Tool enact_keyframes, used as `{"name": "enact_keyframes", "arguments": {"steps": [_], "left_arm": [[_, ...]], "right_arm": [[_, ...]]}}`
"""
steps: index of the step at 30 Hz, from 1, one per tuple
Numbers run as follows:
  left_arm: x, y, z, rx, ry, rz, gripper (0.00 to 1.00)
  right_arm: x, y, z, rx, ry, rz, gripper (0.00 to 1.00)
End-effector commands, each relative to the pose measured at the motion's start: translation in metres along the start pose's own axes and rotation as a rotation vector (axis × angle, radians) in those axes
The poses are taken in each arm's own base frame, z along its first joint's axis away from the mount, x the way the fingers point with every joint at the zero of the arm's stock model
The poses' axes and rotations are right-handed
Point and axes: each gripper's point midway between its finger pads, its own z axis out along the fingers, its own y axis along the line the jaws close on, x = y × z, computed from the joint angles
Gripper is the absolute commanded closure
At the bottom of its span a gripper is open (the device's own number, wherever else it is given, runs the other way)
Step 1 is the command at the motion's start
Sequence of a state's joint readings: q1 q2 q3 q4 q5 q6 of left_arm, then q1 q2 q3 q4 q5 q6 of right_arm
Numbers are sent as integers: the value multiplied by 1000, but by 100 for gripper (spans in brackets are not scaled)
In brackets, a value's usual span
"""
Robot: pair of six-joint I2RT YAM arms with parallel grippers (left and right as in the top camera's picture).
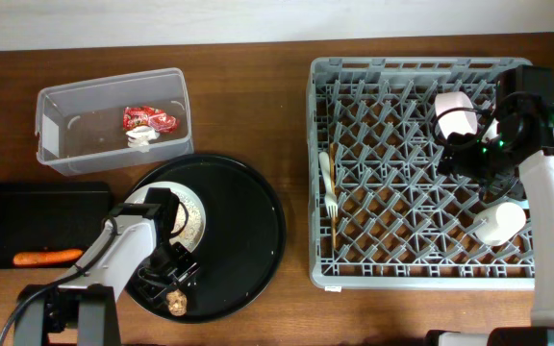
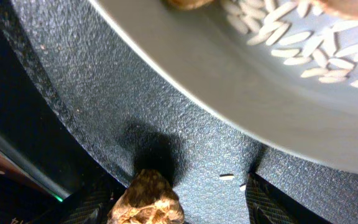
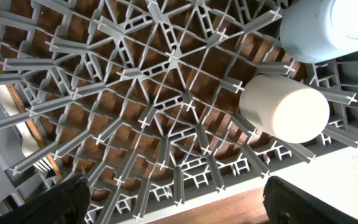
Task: Sort waste into correct bins and load items into the dishwasher rack
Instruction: 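Close the left gripper on the brown nut and lift it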
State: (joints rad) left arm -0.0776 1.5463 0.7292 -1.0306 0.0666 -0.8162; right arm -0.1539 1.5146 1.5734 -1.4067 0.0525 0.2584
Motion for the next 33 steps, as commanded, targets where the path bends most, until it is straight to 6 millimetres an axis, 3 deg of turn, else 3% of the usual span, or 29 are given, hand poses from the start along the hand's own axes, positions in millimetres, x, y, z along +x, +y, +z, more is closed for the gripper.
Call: {"name": "enact_keyframes", "arguments": {"steps": [1,6,12,22,33], "left_arm": [[0,1,-1,1,-17,-5,36],[0,1,-1,1,-17,-5,38],[6,7,-1,-22,9,4,47],[15,16,-2,-55,48,53,48],[8,9,-1,-26,18,55,64]], "right_arm": [[0,-4,-3,10,-13,5,8],[0,-4,-3,10,-13,5,8],[0,-4,-3,10,-13,5,8],[0,-4,-3,10,-13,5,8],[1,-4,-3,11,-12,5,8]]}}
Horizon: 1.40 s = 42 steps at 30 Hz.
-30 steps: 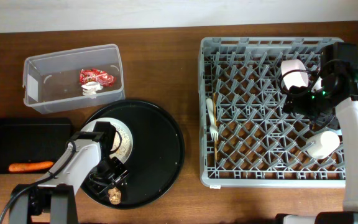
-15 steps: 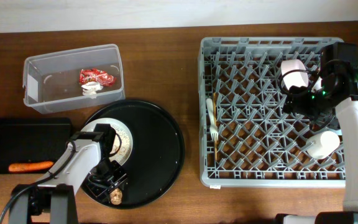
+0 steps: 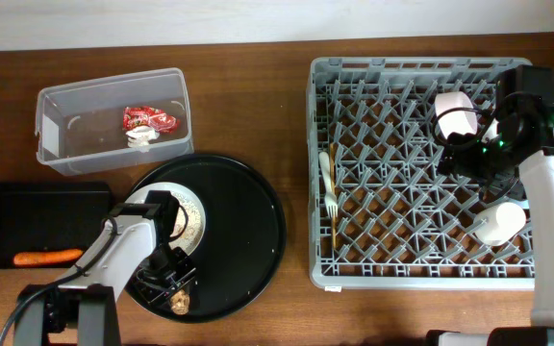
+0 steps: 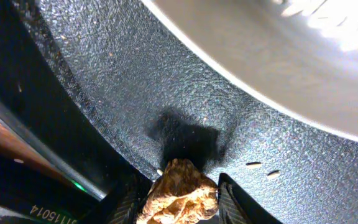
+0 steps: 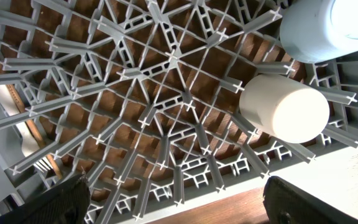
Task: Sort waste into correct bins and load items into the dishwasher rack
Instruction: 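Close the left gripper on the brown nut and lift it, then carry the nut onto the black rectangular tray and release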
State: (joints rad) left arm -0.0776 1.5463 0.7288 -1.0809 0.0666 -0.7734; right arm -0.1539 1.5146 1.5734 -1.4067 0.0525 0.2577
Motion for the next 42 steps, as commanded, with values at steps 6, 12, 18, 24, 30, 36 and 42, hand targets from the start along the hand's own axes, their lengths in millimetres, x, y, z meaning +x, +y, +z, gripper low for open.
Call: {"name": "enact_keyframes", "arguments": {"steps": [6,12,18,24,30,36,42], "left_arm": [[0,0,-1,8,-15,16,68],[0,1,-2,5,-13,15,73],[-7,3,-23,-3,-71,17,74],[-16,-1,-64,72,-199,19,74],[-49,17,-100,100,-348,-101,73],[-118,54,-136,231,-508,-357,74],[-172,99,-158,318,-672,-558,73]], "right_arm": [[1,-4,-3,11,-12,5,8],[1,-4,-3,11,-12,5,8],[1,-4,-3,11,-12,5,8],[1,-4,-3,11,-11,5,8],[1,-4,-3,11,-10,5,8],[3,-5,-3,13,-5,4,8],[3,-5,-3,13,-2,-11,8]]}}
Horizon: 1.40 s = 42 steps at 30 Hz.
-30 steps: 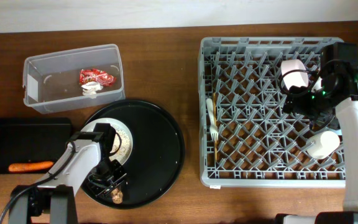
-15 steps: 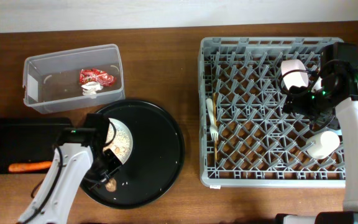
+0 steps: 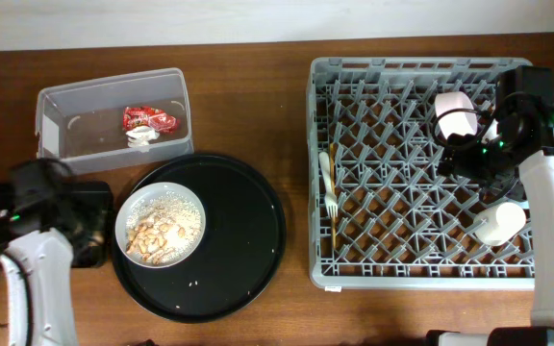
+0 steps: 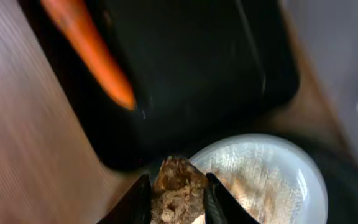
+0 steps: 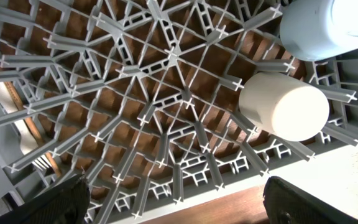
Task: Sort waste into correct bins and load items into the dishwasher rack
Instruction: 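Carry the nut onto the black rectangular tray and release, then reach the left gripper to the white rice plate and grasp its rim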
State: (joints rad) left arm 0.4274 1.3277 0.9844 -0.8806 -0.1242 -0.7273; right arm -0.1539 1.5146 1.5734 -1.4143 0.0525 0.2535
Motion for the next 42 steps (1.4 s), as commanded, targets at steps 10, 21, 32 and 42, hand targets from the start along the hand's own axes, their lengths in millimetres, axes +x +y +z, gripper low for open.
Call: {"name": "enact_keyframes", "arguments": {"steps": [10,21,32,42], "left_arm": [[-66,43,48,-68,-71,-201,78],[-64,54,81,-115,-20,-221,65],[-90,22,46,-19,3,-126,13],[-9,-65,-1,120,221,346,5]], "right_arm": [[1,-4,-3,11,-10,-9,8],[1,-4,-3,12,-11,-9,8],[1,-4,-3,11,-11,-9,8],[1,-4,-3,11,-13,-9,8]]}}
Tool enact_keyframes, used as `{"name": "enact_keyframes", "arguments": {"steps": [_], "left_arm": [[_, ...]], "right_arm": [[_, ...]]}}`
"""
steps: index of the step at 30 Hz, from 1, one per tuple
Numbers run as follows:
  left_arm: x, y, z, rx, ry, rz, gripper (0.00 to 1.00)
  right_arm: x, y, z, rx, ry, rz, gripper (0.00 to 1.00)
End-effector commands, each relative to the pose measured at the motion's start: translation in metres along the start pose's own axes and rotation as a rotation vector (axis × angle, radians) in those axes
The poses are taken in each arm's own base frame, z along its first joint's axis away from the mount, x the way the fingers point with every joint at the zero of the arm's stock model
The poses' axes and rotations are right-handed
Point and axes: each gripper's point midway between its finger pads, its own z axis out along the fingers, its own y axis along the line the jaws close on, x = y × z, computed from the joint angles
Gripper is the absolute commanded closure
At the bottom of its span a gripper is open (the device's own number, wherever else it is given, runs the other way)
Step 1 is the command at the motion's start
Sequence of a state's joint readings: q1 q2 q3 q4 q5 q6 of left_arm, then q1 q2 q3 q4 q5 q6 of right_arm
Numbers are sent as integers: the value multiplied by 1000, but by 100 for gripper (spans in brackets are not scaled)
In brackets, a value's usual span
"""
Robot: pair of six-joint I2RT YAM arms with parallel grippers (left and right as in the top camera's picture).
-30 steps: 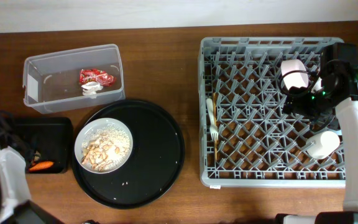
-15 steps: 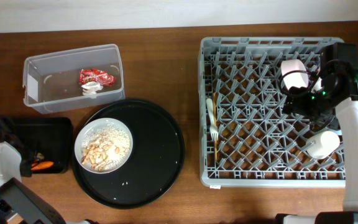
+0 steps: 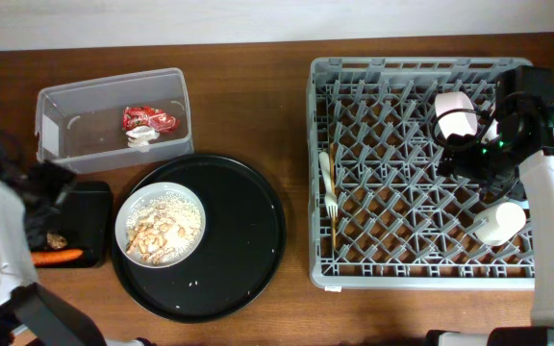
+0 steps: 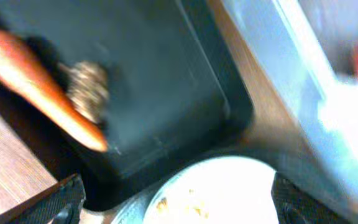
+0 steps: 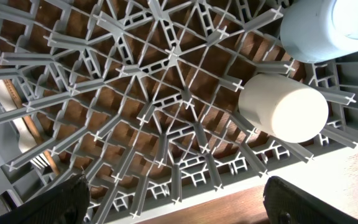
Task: Sort waste into correct bins and load items into the dishwasher rack
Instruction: 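Reach the left gripper to the white rice plate and grasp its rim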
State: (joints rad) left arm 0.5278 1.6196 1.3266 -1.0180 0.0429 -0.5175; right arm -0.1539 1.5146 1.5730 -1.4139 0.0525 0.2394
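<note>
A brown food scrap [image 4: 86,93] lies in the black rectangular tray [image 4: 166,81] beside an orange carrot [image 4: 39,99]; overhead shows the scrap [image 3: 56,240] above the carrot [image 3: 58,257]. My left gripper [image 4: 179,205] hangs open and empty over the tray's near corner, seen from overhead at the far left [image 3: 51,197]. A white bowl of food leftovers [image 3: 160,224] sits on the round black tray [image 3: 243,231]. My right gripper [image 5: 185,199] is open over the grey dishwasher rack [image 3: 421,274], holding nothing.
A clear bin [image 3: 113,120] holding a red wrapper [image 3: 148,119] stands behind the trays. In the rack are a cream cup [image 5: 283,107], a pale blue cup [image 5: 328,25], and a fork with a spoon [image 3: 329,197] at its left side.
My left gripper has opened and let go of the brown scrap, which now lies in the black rectangular tray next to the carrot. The right arm has not moved.
My left gripper stood open around the brown scrap on the round tray. Then it was shut on the scrap. Later it held the scrap over the rectangular tray's edge, and now the scrap rests in that tray. The right arm stayed over the rack throughout.
</note>
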Motion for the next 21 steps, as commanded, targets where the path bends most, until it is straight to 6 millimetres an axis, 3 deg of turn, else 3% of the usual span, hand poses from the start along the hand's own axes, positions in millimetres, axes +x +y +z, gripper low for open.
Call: {"name": "enact_keyframes", "arguments": {"steps": [1,5,8,9,14,21], "left_arm": [[49,-45,-2,46,98,297,5],[107,-75,-5,17,170,506,6],[146,-92,-1,9,199,643,11],[156,-95,2,-4,199,686,16],[200,-110,28,-17,231,859,20],[228,-128,57,-3,267,1007,21]], "right_arm": [[1,-4,-3,11,-12,5,8],[1,-4,-3,11,-10,5,8],[1,-4,-3,11,-10,5,8],[1,-4,-3,11,-10,5,8],[1,-4,-3,11,-10,5,8],[1,-4,-3,12,-10,5,8]]}}
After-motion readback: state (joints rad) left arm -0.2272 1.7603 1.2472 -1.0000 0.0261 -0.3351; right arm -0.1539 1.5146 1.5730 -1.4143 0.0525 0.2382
